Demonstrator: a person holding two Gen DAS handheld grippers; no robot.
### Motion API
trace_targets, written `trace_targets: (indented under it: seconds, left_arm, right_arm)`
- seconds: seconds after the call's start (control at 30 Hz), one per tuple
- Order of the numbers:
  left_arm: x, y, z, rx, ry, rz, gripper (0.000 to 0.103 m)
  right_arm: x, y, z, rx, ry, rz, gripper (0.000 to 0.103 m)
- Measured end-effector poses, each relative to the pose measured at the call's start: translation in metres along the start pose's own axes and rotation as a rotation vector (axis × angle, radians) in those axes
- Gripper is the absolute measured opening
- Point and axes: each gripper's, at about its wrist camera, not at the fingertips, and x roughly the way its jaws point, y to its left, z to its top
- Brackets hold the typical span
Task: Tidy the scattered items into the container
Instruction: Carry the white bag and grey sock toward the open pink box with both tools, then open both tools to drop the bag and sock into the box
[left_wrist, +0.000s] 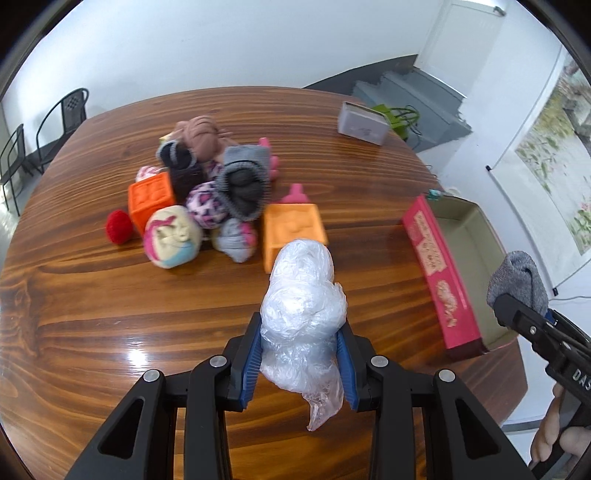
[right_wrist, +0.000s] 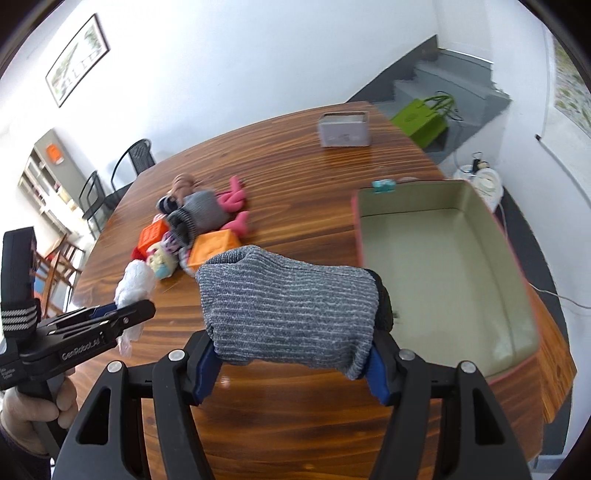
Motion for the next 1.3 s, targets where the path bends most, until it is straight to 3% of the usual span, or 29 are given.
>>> trace_targets:
  seconds: [0.4, 0.7, 1.03, 1.13, 1.2, 1.3]
  left_arm:
    - [-0.004, -0.105, 0.015, 0.114, -0.067, -0.086, 0.038]
    - [0.015, -0.19, 0.038, 0.239, -0.097, -0.164, 0.038]
    - [0.042, -0.218, 0.069, 0.248, -0.081, -0.189, 0.038]
    - [0.05, -0.222, 0.078, 0.242, -0.071, -0.19, 0.05]
    - [0.055, -0.223, 0.084, 0.225, -0.062, -0.19, 0.072]
    - [0.057, -0.219, 0.09, 0.195, -0.065, -0.204, 0.078]
  right_arm:
    - [-0.032, -0.085, 0.001, 0.089, -0.069, -0.089, 0.069]
    - [-0.042, -0.116, -0.001, 0.106, -0.074, -0.095, 0.069]
    - [-0.033, -0.13, 0.004, 0.114, -0.053, -0.082, 0.072]
    - [-0.029, -0.133, 0.007, 0.119, -0.043, -0.078, 0.074]
    - [-0.026, -0.135, 0.009, 0.128, -0.034, -0.074, 0.077]
    - [-0.02, -0.14, 0.011, 0.154, -0.016, -0.066, 0.082]
